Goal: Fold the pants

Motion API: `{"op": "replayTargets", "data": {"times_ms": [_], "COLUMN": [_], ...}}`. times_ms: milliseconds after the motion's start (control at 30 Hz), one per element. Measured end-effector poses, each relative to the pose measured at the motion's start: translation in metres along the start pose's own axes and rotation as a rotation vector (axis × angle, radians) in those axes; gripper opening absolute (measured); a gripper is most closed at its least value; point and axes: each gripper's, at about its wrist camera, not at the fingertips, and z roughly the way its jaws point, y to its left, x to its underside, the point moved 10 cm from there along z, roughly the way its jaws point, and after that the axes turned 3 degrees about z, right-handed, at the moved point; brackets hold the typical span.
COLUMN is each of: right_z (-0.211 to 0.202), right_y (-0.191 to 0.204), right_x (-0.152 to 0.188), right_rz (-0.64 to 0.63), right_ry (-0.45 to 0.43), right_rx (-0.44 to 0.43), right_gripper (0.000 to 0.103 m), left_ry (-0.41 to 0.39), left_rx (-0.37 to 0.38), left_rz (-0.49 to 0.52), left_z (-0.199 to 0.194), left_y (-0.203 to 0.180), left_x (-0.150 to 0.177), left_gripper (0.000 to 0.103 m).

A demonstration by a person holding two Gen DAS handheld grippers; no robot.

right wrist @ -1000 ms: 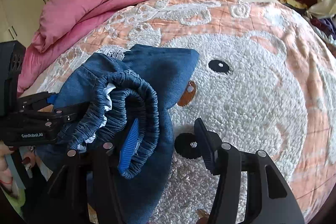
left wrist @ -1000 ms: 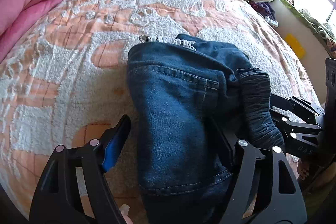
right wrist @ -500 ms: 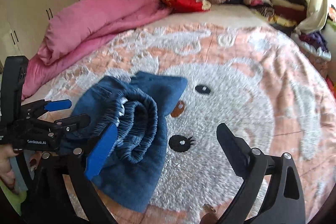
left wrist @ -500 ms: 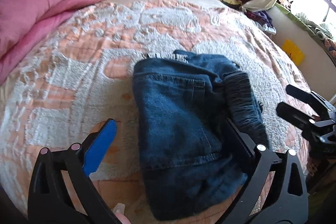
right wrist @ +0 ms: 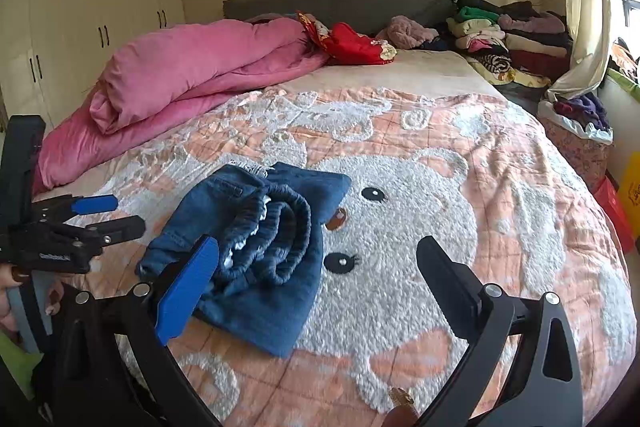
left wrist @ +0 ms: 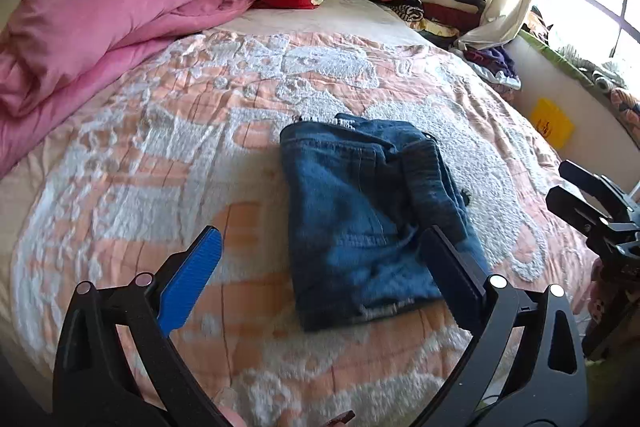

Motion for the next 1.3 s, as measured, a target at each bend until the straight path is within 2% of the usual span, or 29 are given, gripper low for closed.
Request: {"op": "replayTargets", "data": {"times_ms": [433, 700, 967, 1300], "right_z": [-0.027, -0.027, -0.022, -0.023], "right_y": [0.003, 0.011, 0.009, 0.006], "right_x": [0.022, 0.050, 0.072, 0.076], "right_rz": [0.002, 0.022, 0.042, 0.056], "right_ry": [0.028, 0.092, 0.131, 0.137], "right_rx": [0.017, 0.012, 0.047, 0.041], "right_gripper": [0.098, 0.098, 0.098, 0.098], "left_ry": [0.028, 0.062, 0.097, 0.104], "left_rx": [-0.002, 0.002, 0.004, -0.005], "left_rz": [-0.020, -0.023, -0.026, -0.030], "left_z": [-0.022, -0.026, -0.021, -0.019], "left_y": [0.006, 0.001, -0.004, -0.003], "left_x": [0.029, 0.051, 0.072, 0.074], "left_gripper": [0.093, 0.093, 0.093, 0.093]}}
